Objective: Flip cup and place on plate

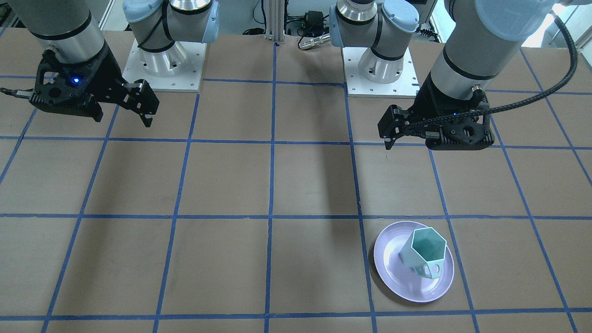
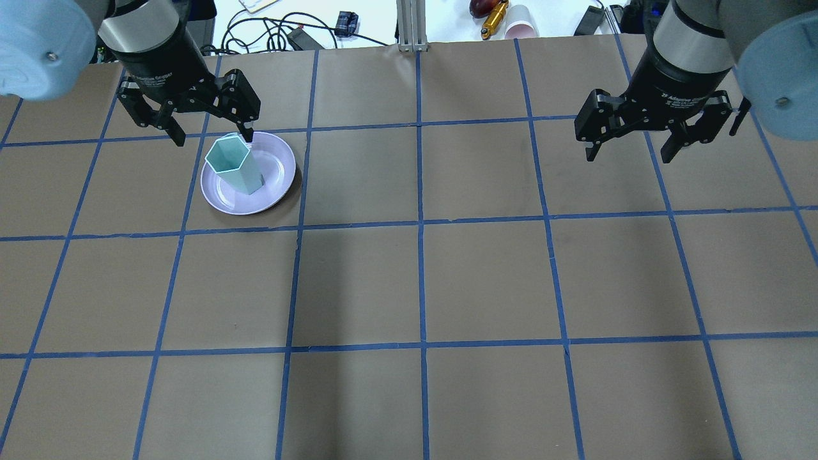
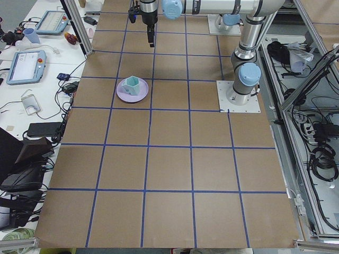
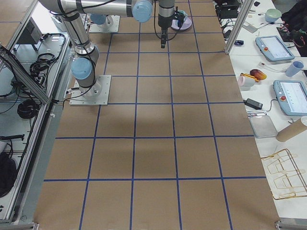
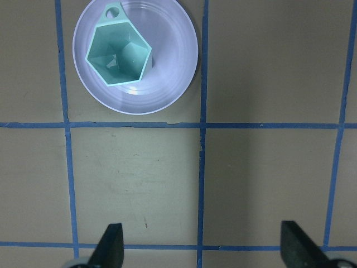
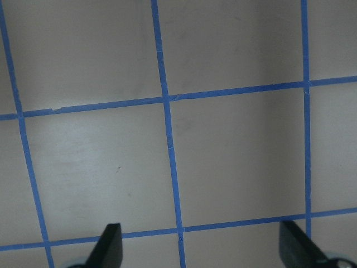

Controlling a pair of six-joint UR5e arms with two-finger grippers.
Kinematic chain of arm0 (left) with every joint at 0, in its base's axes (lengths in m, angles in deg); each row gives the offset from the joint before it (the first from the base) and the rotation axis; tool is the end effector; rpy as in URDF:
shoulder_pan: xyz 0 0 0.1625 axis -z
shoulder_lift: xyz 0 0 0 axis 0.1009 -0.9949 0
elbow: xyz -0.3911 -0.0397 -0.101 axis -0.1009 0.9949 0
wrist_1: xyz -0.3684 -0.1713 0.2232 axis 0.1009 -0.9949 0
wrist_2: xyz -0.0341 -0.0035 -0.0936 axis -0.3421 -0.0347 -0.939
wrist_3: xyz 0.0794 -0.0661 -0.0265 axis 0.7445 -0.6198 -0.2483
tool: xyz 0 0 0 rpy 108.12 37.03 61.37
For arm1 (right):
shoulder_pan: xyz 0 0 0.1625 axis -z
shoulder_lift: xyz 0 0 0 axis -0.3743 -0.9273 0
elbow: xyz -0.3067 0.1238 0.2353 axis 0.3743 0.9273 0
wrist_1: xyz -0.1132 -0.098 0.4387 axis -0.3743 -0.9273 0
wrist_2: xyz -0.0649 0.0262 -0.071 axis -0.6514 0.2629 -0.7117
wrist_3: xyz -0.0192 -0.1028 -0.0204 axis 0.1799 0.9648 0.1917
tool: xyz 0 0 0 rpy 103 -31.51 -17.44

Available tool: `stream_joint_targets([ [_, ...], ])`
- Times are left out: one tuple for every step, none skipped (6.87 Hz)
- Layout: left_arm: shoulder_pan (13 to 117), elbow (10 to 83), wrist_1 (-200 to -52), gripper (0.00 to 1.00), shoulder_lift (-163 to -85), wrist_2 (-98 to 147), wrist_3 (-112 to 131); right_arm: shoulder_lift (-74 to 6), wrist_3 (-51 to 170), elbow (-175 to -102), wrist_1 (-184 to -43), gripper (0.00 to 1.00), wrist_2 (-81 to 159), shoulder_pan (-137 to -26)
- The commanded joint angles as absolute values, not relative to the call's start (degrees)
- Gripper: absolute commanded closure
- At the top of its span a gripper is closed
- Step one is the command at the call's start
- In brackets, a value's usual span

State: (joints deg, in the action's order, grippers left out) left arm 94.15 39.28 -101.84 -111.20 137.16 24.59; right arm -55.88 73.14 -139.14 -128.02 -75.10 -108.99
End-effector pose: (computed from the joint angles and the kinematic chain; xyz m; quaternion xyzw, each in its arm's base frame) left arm -0.1147 -0.5906 0.4496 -0.0110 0.9997 0.0214 0.0077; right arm 0.1035 -0.5391 0.4443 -0.0483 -0.9988 -0.0054 0.0082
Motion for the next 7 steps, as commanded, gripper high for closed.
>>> stream_joint_targets([
  [93.8,39.4,-101.8,0.0,-111.1,137.3,24.9,-55.9,73.1,-139.1,-128.0,0.0,-75.1,-109.0],
  [93.6,39.5,-101.9,0.0,-110.7,137.4,25.0,-55.9,73.1,-139.1,-128.0,0.0,-75.1,-109.0],
  [93.7,39.6,-102.1,0.0,-110.6,137.4,25.2,-55.9,73.1,-139.1,-128.0,0.0,-75.1,-109.0],
  [93.7,39.7,-102.2,0.0,-110.6,137.3,25.2,-55.9,73.1,-139.1,-128.0,0.0,-75.1,-109.0],
  [93.7,40.2,-102.3,0.0,-110.3,137.3,25.2,-55.9,73.1,-139.1,-128.0,0.0,-75.1,-109.0],
  [93.7,40.4,-102.2,0.0,-110.1,137.2,25.2,-55.9,73.1,-139.1,-128.0,0.0,-75.1,-109.0],
  [93.7,40.5,-102.2,0.0,-110.1,137.3,25.3,-55.9,73.1,-139.1,-128.0,0.0,-75.1,-109.0],
])
